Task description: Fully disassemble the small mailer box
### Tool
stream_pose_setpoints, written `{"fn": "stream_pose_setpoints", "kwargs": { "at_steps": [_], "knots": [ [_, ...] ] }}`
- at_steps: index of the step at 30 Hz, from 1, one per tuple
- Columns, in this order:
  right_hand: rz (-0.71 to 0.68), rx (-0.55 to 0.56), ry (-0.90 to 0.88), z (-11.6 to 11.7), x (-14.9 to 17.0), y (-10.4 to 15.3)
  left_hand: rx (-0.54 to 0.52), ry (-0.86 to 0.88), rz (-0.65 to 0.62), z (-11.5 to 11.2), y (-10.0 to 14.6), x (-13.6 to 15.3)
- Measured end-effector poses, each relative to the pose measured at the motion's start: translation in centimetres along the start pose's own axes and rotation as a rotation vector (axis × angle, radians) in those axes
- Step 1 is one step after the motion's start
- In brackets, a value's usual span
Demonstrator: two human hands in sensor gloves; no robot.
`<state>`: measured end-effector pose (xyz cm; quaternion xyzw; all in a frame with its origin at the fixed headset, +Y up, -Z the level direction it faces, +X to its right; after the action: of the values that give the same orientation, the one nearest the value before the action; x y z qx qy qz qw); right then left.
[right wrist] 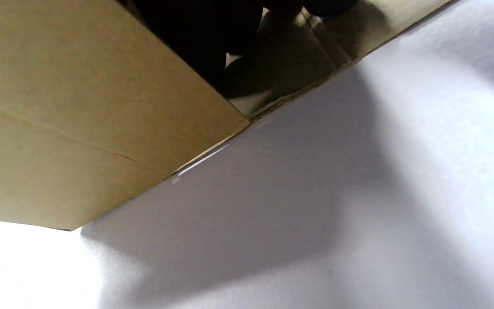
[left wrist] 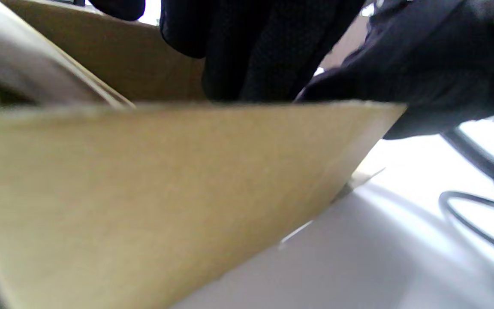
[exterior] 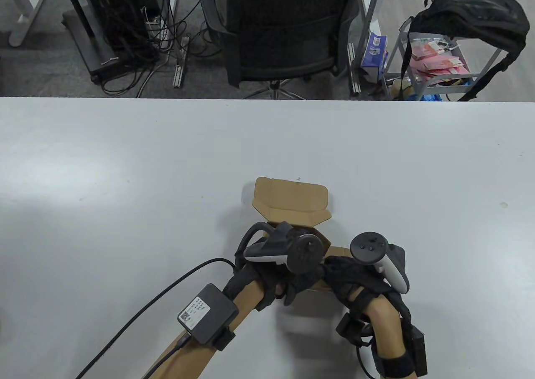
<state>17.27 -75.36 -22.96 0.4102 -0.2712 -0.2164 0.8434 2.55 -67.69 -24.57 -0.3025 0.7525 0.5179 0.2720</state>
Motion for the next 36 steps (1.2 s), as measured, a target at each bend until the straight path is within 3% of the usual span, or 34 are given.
{"fn": "stream_pose_setpoints", "kwargs": {
  "at_steps": [9, 16, 21, 26, 30, 36],
  "knots": [
    [-0.004, -0.003, 0.004, 0.0, 0.0, -0.1, 0.162, -0.158, -0.012, -2.1, -2.6, -0.9],
    [-0.003, -0.008, 0.005, 0.0, 0.1, -0.1, 0.174, -0.159, 0.021, -2.3, -2.5, -0.9],
    [0.0, -0.004, 0.009, 0.0, 0.1, -0.1, 0.047, -0.121, -0.002, -0.9, -0.9, -1.0],
    [-0.001, -0.003, 0.008, 0.0, 0.1, 0.0, -0.157, -0.025, 0.005, 0.2, 2.2, 0.2],
    [-0.002, -0.003, 0.007, 0.0, 0.1, -0.1, -0.304, 0.048, 0.035, -0.1, 5.4, 2.2],
    [-0.002, -0.002, 0.009, 0.0, 0.1, -0.1, -0.373, 0.099, 0.094, -1.5, 8.7, 5.1]
  ]
}}
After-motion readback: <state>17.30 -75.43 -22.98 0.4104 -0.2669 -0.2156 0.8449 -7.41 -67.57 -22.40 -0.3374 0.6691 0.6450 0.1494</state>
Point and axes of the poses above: the tracker on the back of each hand, its own x axis roughly to the little-finger side, its own y axis roughly from the fingertips to the wrist, z = x × y, the point moved 2 cm from there along -y, roughly from the wrist to the fingertips
